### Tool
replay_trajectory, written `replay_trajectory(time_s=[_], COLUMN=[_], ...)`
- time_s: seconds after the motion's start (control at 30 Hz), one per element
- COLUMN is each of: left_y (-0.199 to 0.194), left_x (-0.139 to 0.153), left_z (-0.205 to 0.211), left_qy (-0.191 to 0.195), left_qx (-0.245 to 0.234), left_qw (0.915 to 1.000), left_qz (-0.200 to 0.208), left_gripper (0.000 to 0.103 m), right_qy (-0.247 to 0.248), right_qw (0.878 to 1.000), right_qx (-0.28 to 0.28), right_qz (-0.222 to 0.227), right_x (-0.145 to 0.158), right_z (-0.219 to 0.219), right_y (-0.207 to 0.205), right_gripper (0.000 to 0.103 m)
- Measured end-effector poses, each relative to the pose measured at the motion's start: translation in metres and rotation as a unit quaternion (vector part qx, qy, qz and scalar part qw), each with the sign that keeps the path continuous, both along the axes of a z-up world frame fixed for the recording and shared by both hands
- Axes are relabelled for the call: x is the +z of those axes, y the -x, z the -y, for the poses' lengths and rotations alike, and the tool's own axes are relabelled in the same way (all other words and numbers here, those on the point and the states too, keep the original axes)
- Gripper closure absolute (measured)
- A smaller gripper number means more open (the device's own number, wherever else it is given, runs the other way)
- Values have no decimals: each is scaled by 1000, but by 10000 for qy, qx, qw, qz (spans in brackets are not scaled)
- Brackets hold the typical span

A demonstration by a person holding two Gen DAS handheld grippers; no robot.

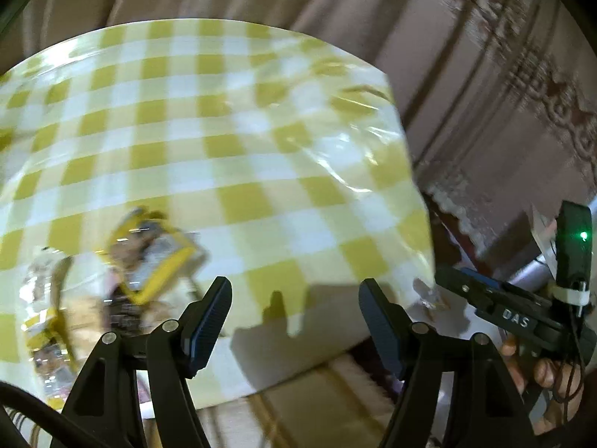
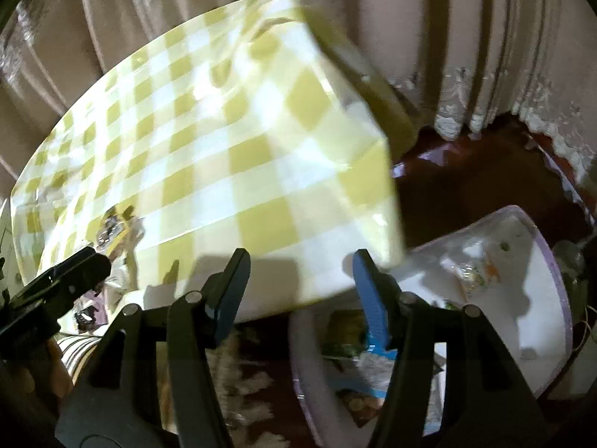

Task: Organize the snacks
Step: 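Move both open tools back to the snacks on the table, then grasp the clear cookie packet with the left tool while the right tool grasps the yellow packet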

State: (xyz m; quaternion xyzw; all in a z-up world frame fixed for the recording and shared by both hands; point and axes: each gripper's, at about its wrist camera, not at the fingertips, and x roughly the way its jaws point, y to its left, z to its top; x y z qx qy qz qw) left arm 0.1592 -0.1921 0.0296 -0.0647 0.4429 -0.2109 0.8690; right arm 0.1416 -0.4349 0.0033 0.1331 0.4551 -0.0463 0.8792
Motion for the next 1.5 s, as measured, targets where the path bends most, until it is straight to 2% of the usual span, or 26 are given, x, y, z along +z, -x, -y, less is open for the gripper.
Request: replay_trajectory(time_s=[0.27, 0.4, 0.73, 0.83, 1.1, 1.5], left_y=[-12, -19, -32, -35, -47, -65], left_x=[-2, -5, -28, -33, -54, -67], left_z=[-64, -99, -165, -177, -193, -197], left_qy=[-92, -281, -523, -505, -395, -894], left_qx=[680, 995, 1476, 1538, 1606, 1709], left_qw=[9976, 9946, 9871, 9860, 9832, 9783], left_qz=[3, 20, -342, -410, -770, -762], left_gripper=[32, 32, 32, 32, 32, 30], right_qy=[-21, -32, 2, 26, 154, 382], right_qw=[9985, 9965, 9900, 9867, 9761, 9612], right_qx=[555, 835, 1413, 1621, 2168, 2720], right_qz=[5, 31, 45, 92, 39, -243], right_x=[2, 4, 0, -1, -10, -40], right_z=[-52, -78, -139, -157, -205, -250], right_y=[-19, -27, -56, -63, -89, -120], right_gripper=[41, 41, 38, 34, 34, 33])
